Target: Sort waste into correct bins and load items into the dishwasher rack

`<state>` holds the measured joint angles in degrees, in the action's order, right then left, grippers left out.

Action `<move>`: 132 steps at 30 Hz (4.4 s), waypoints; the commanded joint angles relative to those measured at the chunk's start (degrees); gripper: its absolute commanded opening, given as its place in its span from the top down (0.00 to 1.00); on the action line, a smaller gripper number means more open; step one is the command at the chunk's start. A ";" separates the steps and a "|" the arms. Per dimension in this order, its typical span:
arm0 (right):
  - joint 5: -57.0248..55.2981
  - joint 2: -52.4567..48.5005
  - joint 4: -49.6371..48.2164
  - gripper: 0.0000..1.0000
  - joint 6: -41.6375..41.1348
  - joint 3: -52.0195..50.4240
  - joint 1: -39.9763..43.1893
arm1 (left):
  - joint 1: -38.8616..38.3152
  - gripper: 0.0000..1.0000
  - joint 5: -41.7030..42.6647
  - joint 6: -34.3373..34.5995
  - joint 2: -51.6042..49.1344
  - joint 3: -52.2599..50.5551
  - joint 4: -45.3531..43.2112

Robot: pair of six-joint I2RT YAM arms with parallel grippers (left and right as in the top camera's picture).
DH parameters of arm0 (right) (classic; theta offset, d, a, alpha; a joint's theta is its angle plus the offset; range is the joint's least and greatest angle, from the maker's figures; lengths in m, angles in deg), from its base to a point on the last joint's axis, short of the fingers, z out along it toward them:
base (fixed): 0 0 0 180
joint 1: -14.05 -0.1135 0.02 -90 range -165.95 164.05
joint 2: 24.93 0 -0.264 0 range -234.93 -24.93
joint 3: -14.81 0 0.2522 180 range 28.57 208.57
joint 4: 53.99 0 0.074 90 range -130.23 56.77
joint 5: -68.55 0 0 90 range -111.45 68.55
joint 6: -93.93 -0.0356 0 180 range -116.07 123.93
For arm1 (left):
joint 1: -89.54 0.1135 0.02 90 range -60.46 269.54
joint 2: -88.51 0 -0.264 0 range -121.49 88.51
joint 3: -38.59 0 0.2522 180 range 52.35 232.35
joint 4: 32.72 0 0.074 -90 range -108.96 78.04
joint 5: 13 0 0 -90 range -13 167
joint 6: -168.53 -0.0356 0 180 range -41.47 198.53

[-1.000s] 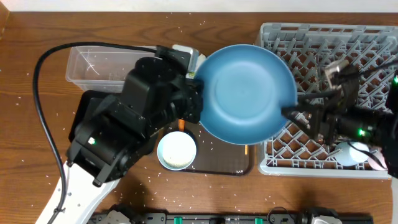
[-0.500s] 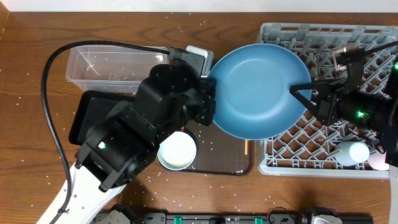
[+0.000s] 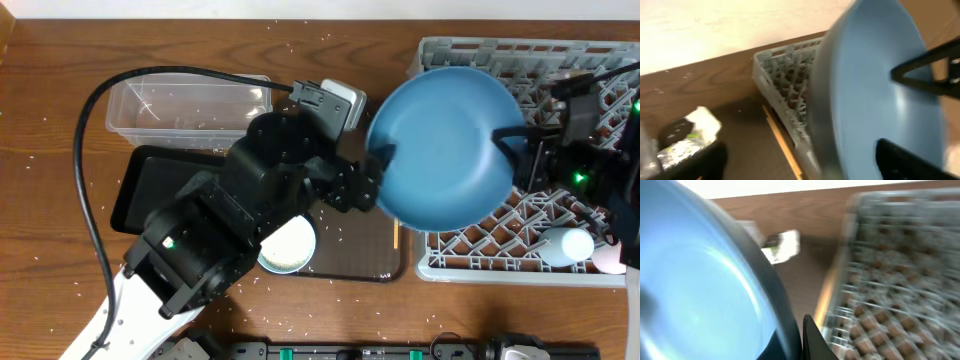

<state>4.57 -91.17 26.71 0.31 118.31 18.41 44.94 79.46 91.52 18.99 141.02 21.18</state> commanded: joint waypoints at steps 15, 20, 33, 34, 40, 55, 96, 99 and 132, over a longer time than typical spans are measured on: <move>-91.45 -2.43 -4.28 0.99 -11.45 0.37 0.26 | 0.04 0.02 -16.06 -3.56 5.22 0.57 3.85; -96.76 -10.01 -19.34 0.99 -1.99 0.37 2.29 | 0.04 0.02 -16.00 -3.34 5.51 0.57 6.88; -95.65 -28.83 -50.53 0.99 47.87 0.37 2.97 | 0.04 0.02 -16.00 -3.30 6.36 0.57 14.53; -95.65 -30.10 -52.98 0.99 51.60 0.37 2.97 | 0.04 0.02 -16.00 -3.30 6.36 0.57 14.93; -93.64 -35.50 -56.96 0.99 58.71 0.37 3.26 | 0.04 0.02 -15.98 -3.30 6.36 0.57 16.48; -91.45 -44.02 -64.43 0.99 73.33 0.37 5.99 | 0.04 0.02 -13.42 -3.28 6.25 0.57 18.97; -66.84 -42.05 -27.54 0.01 17.49 -1.90 -8.44 | 0.04 0.02 -17.16 -3.34 17.05 0.57 19.61; -60.08 -38.71 -22.01 0.01 12.68 -1.05 -10.36 | 0.04 0.02 -17.16 -3.34 18.12 0.57 19.61; -14.82 3.69 0.98 0.01 -7.91 -0.96 -12.52 | 0.87 0.13 -15.02 15.41 -3.74 -11.76 33.42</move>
<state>-10.47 -87.73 27.00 -4.54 116.69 5.93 45.55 61.34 104.35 18.86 130.90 55.08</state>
